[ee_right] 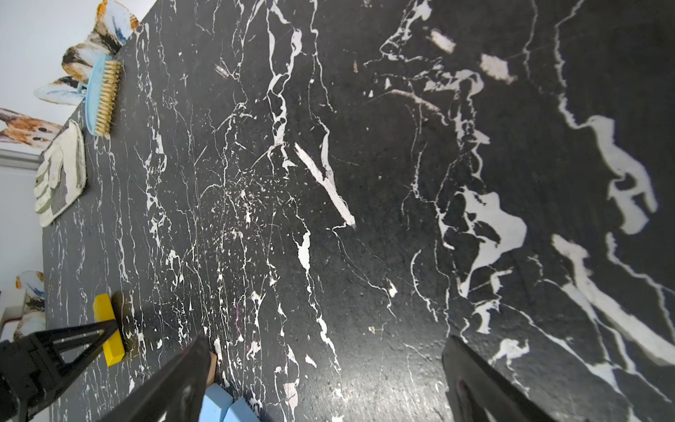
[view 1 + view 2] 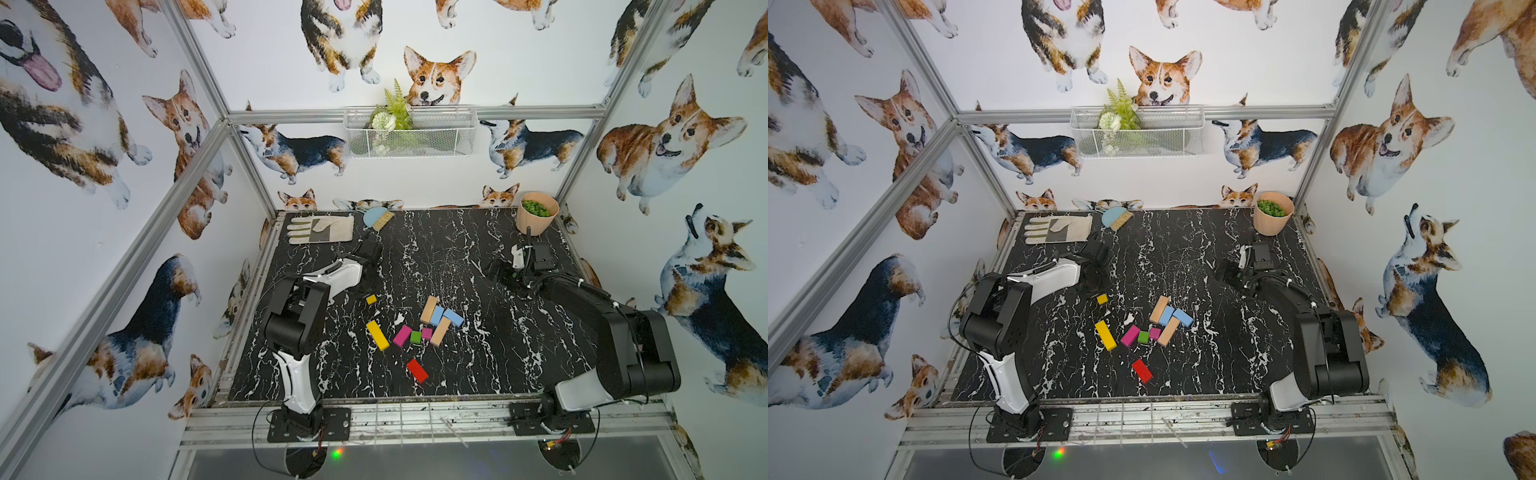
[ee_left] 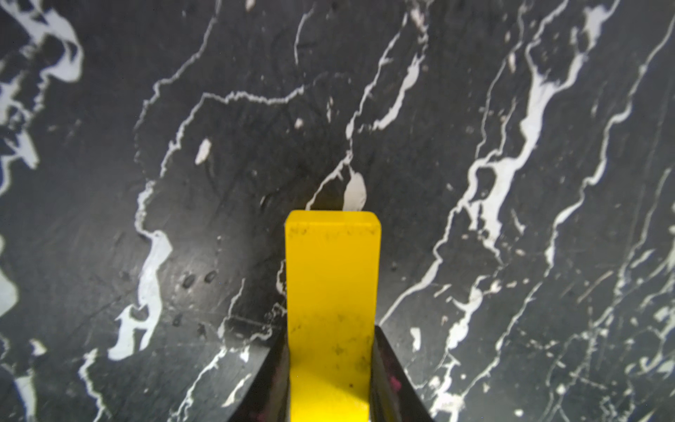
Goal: Assemble the letter v with building blocks
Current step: Adjust the building block at the center of the board.
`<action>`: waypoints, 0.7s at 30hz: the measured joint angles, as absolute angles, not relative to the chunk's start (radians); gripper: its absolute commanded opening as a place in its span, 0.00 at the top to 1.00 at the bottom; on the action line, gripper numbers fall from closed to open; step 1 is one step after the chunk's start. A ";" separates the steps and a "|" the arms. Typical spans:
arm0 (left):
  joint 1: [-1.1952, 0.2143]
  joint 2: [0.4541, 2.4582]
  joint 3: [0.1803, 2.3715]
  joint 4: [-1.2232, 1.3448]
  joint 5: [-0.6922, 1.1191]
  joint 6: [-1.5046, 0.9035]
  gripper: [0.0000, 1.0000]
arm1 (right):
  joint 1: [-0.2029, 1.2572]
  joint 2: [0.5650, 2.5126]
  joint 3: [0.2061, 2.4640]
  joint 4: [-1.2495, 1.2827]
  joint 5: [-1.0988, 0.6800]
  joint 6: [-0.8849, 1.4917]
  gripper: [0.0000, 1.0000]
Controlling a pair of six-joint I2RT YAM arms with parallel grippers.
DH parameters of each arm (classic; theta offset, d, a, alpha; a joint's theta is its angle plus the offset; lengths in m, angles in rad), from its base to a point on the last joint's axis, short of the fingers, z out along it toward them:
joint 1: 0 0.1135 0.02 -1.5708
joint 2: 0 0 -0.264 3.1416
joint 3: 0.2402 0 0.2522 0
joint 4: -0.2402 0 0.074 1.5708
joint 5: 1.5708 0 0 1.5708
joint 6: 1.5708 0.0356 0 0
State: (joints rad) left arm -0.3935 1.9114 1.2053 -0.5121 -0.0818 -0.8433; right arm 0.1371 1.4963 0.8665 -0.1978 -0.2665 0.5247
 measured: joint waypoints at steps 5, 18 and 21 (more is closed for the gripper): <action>-0.393 1.925 1.211 -0.462 -0.083 -0.860 0.91 | 0.171 1.509 0.894 -0.214 -0.252 0.507 0.00; -0.393 1.921 1.201 -0.429 -0.081 -0.867 0.66 | 0.248 1.524 0.925 -0.257 -0.188 0.493 0.00; -0.393 1.916 1.195 -0.424 -0.082 -0.867 0.59 | 0.256 1.526 0.925 -0.258 -0.187 0.493 0.00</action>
